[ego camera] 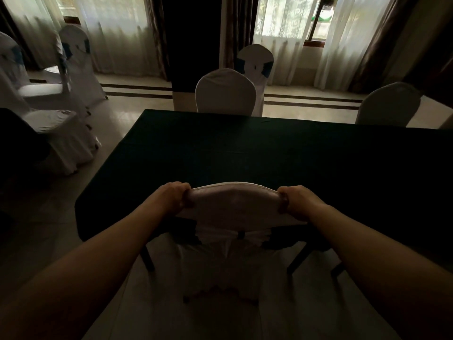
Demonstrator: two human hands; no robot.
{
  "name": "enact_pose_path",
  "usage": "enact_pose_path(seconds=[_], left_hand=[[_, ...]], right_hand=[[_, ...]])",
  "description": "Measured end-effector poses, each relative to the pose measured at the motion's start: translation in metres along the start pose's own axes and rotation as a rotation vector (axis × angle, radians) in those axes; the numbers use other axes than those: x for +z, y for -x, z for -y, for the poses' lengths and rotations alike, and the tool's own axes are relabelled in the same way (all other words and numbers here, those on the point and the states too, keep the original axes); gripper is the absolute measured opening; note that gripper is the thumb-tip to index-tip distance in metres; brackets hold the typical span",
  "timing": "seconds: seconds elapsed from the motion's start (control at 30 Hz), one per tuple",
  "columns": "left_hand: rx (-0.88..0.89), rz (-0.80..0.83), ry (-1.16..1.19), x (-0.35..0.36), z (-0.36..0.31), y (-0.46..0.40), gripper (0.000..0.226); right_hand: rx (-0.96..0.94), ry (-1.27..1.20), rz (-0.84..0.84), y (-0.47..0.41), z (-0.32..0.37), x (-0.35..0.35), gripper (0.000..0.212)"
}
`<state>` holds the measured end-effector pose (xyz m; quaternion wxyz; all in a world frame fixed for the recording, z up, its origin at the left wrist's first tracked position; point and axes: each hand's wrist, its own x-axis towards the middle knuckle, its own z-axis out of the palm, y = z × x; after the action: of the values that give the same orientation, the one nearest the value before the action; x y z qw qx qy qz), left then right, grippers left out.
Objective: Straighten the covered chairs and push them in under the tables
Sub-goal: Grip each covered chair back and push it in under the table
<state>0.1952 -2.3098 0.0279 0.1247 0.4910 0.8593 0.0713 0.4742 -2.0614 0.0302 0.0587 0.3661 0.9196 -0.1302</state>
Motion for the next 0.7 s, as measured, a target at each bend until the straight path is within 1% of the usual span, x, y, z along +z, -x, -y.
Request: enact_pose_path(seconds=[0.13,0.37,0.7], left_hand=[[0.038,-0.059,0.018,0.000,0.003,0.005,0.035],[0.083,-0.083,0.055,-0.002,0.018,0.012,0.027],[0.070,-0.109,0.106,-0.006,0.036,0.011,0.028]], right_hand=[[0.007,0.004,-0.015,0.001,0.005,0.000,0.036],[0.007,0.013,-0.020,0.001,0.012,0.001,0.037],[-0.011,0.008,-0.036,-0.003,0.030,0.001,0.036]])
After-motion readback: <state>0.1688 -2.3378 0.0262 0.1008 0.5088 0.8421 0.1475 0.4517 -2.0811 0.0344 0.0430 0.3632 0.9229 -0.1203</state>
